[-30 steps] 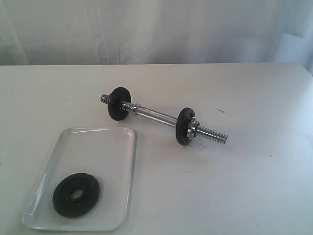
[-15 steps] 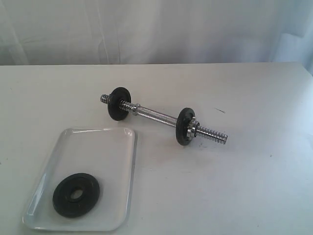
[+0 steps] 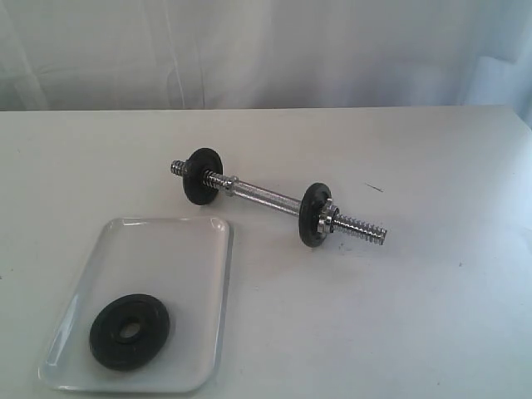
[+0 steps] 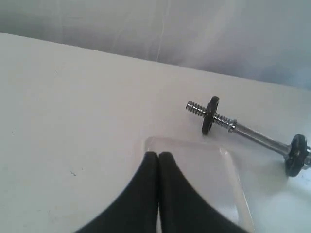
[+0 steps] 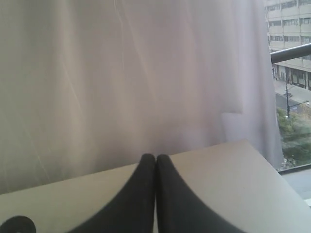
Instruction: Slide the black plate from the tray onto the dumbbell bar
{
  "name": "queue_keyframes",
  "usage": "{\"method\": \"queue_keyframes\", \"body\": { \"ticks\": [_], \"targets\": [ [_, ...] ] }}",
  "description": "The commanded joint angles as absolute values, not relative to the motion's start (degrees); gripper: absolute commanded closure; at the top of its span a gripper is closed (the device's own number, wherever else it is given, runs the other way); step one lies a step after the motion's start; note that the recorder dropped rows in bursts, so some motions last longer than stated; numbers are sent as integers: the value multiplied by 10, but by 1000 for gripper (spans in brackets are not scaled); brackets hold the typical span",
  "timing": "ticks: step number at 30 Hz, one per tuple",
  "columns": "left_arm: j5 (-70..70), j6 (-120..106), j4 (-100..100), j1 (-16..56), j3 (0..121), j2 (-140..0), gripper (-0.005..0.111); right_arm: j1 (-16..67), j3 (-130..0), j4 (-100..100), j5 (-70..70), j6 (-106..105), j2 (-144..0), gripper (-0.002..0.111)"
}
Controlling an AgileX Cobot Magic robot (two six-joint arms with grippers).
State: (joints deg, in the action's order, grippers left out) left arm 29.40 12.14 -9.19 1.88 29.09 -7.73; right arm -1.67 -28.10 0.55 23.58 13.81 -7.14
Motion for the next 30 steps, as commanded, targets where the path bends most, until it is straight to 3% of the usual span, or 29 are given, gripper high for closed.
{"method": "queue_keyframes", "body": {
  "ticks": [1, 9, 12, 15, 23, 28, 30],
  "targets": [
    [345, 115, -68, 18, 343, -133, 107, -20, -345, 17, 282, 52, -150, 108],
    [431, 75, -42, 18, 436, -317, 107, -18, -511, 134, 372, -76, -432, 107],
    [434, 73, -32, 18, 467, -397, 107, -18, -562, 235, 400, -208, -542, 89],
    [434, 53, -31, 18, 489, -476, 107, -18, -597, 407, 404, -354, -640, 64],
    [429, 38, -32, 18, 500, -561, 107, -18, -740, 441, 514, -419, -838, 60],
    [451, 42, -33, 18, 524, -610, 107, -6, -796, 441, 537, -450, -908, 43],
    [452, 42, -33, 18, 528, -629, 107, 6, -814, 442, 533, -450, -932, 41]
  ]
}}
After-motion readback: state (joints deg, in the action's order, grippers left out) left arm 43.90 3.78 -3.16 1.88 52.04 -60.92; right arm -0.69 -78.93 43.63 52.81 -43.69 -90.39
